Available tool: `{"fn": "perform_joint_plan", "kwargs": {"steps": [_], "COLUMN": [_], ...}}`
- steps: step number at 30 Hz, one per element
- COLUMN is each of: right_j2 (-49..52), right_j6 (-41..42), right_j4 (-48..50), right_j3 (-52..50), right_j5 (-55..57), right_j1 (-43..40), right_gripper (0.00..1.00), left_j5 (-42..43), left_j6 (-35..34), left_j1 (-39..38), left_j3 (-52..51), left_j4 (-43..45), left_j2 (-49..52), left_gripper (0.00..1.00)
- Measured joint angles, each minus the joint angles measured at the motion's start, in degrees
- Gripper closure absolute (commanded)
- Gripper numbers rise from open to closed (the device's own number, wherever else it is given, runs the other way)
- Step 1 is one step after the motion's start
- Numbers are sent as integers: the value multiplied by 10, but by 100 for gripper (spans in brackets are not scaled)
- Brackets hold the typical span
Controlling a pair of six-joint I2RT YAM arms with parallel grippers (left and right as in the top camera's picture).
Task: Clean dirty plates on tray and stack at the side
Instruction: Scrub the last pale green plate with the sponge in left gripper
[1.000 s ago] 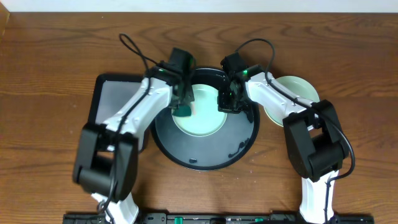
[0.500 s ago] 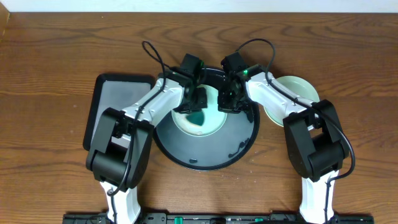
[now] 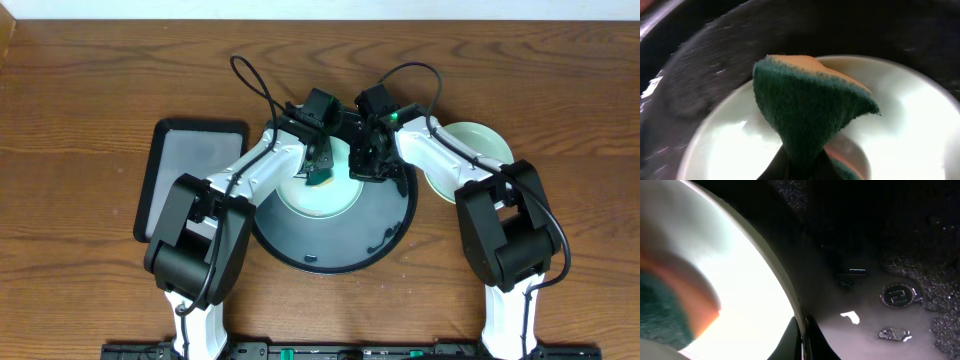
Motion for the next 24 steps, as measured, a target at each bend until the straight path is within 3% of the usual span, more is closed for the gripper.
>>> {"fn": "perform_joint_plan", "kwargs": {"steps": [3,8,17,20,24], "right_j2": [0,0,0,0,0], "right_j6": [0,0,0,0,0], "right_j4": [1,3,3,3,3], "right_j3": [0,0,-1,-1,-1], "right_j5": [-1,-2,-2,-2,-2], "right_j1": [0,0,0,0,0], "right_gripper": [99,99,99,99,99], "left_j5": [-2,70,218,198,94], "left_j6": [2,61,116,107,52], "left_j1": [3,13,14,10,5], "left_j3": [5,6,1,1,1], "left_j4": [-54,-86,-27,1,-4], "left_j2": [-1,-1,-2,-2,-2], "left_gripper": [93,93,93,92,93]}}
